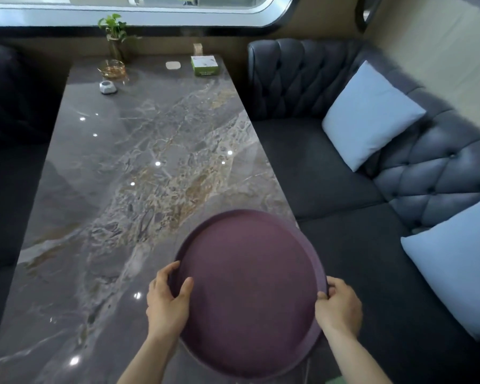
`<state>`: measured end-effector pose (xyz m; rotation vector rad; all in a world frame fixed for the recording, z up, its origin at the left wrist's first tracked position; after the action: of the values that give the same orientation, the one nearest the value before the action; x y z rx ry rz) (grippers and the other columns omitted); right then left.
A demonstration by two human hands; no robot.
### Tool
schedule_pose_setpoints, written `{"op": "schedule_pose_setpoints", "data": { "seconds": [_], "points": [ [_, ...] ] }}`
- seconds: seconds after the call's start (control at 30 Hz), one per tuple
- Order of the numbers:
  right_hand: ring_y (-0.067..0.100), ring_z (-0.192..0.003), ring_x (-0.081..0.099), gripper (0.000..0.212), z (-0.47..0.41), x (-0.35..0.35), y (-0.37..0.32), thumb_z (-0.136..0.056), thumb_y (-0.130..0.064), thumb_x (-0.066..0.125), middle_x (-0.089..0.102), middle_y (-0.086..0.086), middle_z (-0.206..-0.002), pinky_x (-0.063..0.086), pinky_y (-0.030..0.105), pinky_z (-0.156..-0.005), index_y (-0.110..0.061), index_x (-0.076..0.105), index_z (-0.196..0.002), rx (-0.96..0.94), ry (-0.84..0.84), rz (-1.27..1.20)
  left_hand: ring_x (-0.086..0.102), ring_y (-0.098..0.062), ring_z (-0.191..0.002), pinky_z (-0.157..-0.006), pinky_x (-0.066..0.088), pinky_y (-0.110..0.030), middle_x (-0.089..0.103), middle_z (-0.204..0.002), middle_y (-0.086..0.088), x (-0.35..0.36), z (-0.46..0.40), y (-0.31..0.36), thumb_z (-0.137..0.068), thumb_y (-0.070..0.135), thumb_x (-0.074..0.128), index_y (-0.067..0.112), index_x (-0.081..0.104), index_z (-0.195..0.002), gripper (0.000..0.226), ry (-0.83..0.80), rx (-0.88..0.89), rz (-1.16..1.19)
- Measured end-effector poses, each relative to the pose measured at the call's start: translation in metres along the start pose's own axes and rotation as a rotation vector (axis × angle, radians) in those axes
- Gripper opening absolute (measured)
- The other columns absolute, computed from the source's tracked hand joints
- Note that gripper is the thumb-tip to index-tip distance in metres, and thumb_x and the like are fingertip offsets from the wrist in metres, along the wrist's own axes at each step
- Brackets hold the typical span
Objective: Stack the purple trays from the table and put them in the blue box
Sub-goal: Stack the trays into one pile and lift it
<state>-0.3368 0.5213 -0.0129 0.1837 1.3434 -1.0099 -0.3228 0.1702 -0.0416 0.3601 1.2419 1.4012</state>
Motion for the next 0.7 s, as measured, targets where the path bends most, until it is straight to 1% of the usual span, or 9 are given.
{"op": "schedule_pose_setpoints", "data": {
  "seconds": [0.07, 0.2, 0.3, 0.4, 0.47, 0.57, 0.7],
  "points": [
    [0.031, -0.102, 0.063, 0.03, -0.003, 0.002, 0.001, -0.09, -0.009, 0.065, 0.067, 0.007, -0.11, 0.05, 0.037, -0.081, -0.018, 0.067, -0.118, -0.009, 0.005, 0.002, 0.056, -0.027, -0.119, -0.106, 0.04, -0.055, 0.056, -0.126, -0.004, 0.004, 0.001, -0.003, -0.085, 0.026, 0.071, 0.033, 0.058, -0.126, 0.043, 0.021, -0.004, -0.019],
    [0.032, -0.1, 0.063, 0.031, -0.01, 0.003, 0.002, -0.089, -0.009, 0.065, 0.066, 0.007, -0.108, 0.05, 0.038, -0.078, -0.019, 0.068, -0.119, -0.029, 0.025, 0.021, 0.055, -0.022, -0.113, -0.103, 0.043, -0.05, 0.052, -0.121, 0.003, 0.01, 0.008, -0.001, -0.086, 0.029, 0.069, 0.037, 0.056, -0.124, 0.041, 0.062, -0.006, -0.036],
    [0.033, -0.101, 0.064, 0.03, -0.016, 0.003, 0.009, -0.089, -0.01, 0.067, 0.068, 0.008, -0.107, 0.053, 0.04, -0.081, -0.017, 0.069, -0.118, -0.009, 0.021, 0.027, 0.056, -0.023, -0.115, -0.101, 0.045, -0.048, 0.058, -0.122, 0.004, 0.014, 0.011, -0.001, -0.087, 0.025, 0.069, 0.035, 0.055, -0.125, 0.042, 0.061, 0.008, -0.047],
    [0.031, -0.104, 0.065, 0.031, -0.019, 0.003, 0.016, -0.089, -0.012, 0.068, 0.072, 0.005, -0.107, 0.054, 0.042, -0.085, -0.019, 0.07, -0.119, 0.002, -0.004, 0.033, 0.056, -0.022, -0.117, -0.099, 0.046, -0.046, 0.061, -0.122, 0.004, 0.015, 0.012, -0.001, -0.087, 0.024, 0.069, 0.031, 0.055, -0.125, 0.041, 0.087, 0.015, -0.079],
    [0.03, -0.104, 0.066, 0.032, -0.021, 0.004, 0.017, -0.089, -0.014, 0.069, 0.073, 0.003, -0.107, 0.055, 0.041, -0.085, -0.02, 0.07, -0.12, 0.005, -0.011, 0.036, 0.058, -0.02, -0.116, -0.094, 0.047, -0.042, 0.063, -0.122, 0.006, 0.015, 0.011, -0.001, -0.088, 0.025, 0.069, 0.029, 0.055, -0.124, 0.039, 0.104, 0.009, -0.093],
    [0.031, -0.1, 0.067, 0.032, -0.022, 0.004, 0.017, -0.089, -0.014, 0.069, 0.075, 0.004, -0.102, 0.056, 0.041, -0.083, -0.021, 0.071, -0.12, 0.016, 0.002, 0.033, 0.061, -0.019, -0.111, -0.084, 0.045, -0.037, 0.064, -0.115, 0.01, 0.013, 0.01, 0.001, -0.088, 0.025, 0.068, 0.029, 0.055, -0.121, 0.035, 0.128, -0.002, -0.123],
    [0.032, -0.1, 0.067, 0.033, -0.023, 0.003, 0.017, -0.089, -0.014, 0.069, 0.075, 0.003, -0.103, 0.056, 0.042, -0.085, -0.021, 0.071, -0.121, 0.009, 0.002, 0.049, 0.062, -0.018, -0.11, -0.083, 0.046, -0.036, 0.065, -0.112, 0.012, 0.012, 0.011, 0.004, -0.088, 0.025, 0.067, 0.03, 0.054, -0.119, 0.034, 0.133, 0.001, -0.178]
  ]
}}
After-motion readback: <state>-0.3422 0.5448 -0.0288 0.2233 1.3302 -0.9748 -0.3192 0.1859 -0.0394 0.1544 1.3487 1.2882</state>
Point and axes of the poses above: each hand's wrist, its own z-axis away from the middle knuckle, its own x-axis out of the palm, y = z × x, the point moved 5 cm from there along -z, towards the middle knuckle
